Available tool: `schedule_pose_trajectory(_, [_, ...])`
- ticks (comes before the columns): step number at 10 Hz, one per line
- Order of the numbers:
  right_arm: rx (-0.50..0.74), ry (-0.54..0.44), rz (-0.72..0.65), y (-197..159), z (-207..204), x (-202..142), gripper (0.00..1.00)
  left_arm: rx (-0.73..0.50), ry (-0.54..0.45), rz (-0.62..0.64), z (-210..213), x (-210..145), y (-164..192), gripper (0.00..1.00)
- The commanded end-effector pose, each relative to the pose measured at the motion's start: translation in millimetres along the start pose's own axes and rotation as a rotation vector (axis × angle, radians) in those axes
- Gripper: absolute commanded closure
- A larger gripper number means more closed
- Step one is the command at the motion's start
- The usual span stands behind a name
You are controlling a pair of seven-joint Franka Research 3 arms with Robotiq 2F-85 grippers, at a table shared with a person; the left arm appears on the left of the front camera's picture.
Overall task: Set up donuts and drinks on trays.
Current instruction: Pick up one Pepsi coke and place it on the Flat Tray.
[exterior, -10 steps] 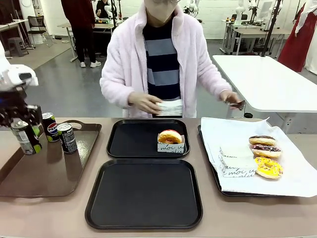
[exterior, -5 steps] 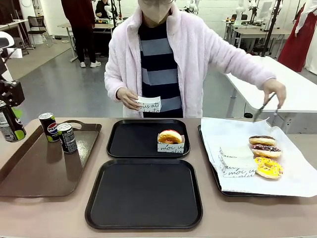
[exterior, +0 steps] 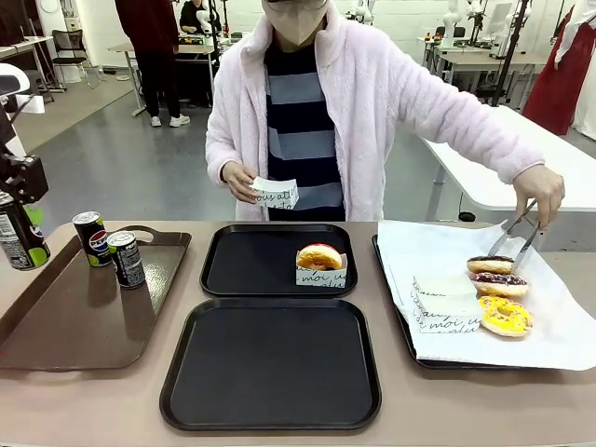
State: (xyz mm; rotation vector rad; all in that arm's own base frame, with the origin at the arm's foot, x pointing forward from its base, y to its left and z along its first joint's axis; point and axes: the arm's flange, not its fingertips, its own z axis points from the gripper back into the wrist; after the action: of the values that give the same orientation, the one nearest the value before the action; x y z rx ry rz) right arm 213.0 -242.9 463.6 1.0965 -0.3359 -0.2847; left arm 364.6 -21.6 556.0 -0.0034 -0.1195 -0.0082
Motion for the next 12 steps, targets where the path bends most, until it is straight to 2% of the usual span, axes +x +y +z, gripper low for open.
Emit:
schedule_pose_trajectory(1, [0.023,-0.012,0.014,-1.1,0.1,0.5,0.00,0.000,-0.008,0.006,2.7,0.7,-1.0,0.51])
schedule_pose_trajectory(2, [0.023,-0.012,0.014,-1.1,0.1,0.5,0.00,0.000,0.000,0.000,0.0,0.0,0.0,0.42])
schedule_pose_trajectory(6, [0.023,-0.012,0.014,-1.1,0.1,0.5,0.00,-0.022,-0.104,-0.101,2.1,27.3,-127.5,0.42])
schedule_pose_trajectory(8, [0.023,-0.012,0.014,-1.1,0.1,0.5,0.00,-0.011,-0.134,-0.163,-10.0,39.6,-182.6,0.42])
schedule_pose_trajectory(10, [0.023,-0.012,0.014,-1.1,0.1,0.5,0.00,0.011,-0.179,-0.241,-26.7,50.3,-231.0,0.42])
schedule_pose_trajectory(12, [0.023,-0.012,0.014,-1.1,0.1,0.5,0.00,0.014,-0.179,-0.282,-42.9,58.9,-261.4,0.42])
